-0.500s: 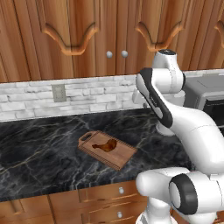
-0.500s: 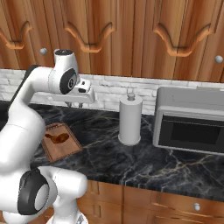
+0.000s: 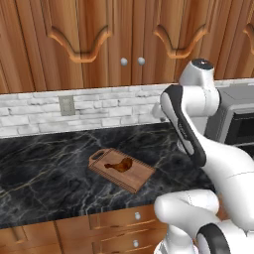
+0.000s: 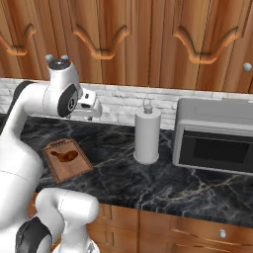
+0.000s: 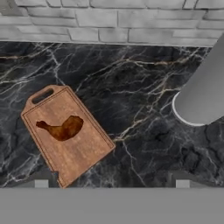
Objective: Open the cabinet, retrieve the rolling pin, and place it next to the meat on the cutting board to prepare for tenderizing.
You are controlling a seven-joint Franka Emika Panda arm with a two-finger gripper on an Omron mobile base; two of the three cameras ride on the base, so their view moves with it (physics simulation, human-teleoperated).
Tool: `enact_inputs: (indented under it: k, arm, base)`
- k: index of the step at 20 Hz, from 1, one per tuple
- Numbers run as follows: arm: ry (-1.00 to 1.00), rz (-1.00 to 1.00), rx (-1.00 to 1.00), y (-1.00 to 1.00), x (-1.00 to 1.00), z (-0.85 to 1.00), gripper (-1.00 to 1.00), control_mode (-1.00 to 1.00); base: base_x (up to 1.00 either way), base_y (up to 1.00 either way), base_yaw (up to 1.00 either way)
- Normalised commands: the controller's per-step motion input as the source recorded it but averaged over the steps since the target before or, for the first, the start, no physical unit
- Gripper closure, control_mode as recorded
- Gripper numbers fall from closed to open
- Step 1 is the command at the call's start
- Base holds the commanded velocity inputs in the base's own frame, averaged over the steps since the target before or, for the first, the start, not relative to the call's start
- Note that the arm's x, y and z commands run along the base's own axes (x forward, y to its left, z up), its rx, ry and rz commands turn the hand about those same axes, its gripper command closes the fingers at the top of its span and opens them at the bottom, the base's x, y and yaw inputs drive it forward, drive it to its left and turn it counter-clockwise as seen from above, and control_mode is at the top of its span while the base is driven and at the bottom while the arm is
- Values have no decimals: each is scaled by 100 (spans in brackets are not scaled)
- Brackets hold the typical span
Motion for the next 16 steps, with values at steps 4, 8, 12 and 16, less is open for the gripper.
enact_inputs:
  k: [4,8,12,16]
  arm:
    - [-39,-8,1,52,-33,23,-100,-100]
    - [-33,-8,0,51,-10,38,-100,-100]
    - [-21,-3,-1,27,3,43,-100,-100]
    - [-22,-2,0,10,5,49,-100,-100]
  base:
    - [0,0,0]
    - [0,0,0]
    - [0,0,0]
    - [0,0,0]
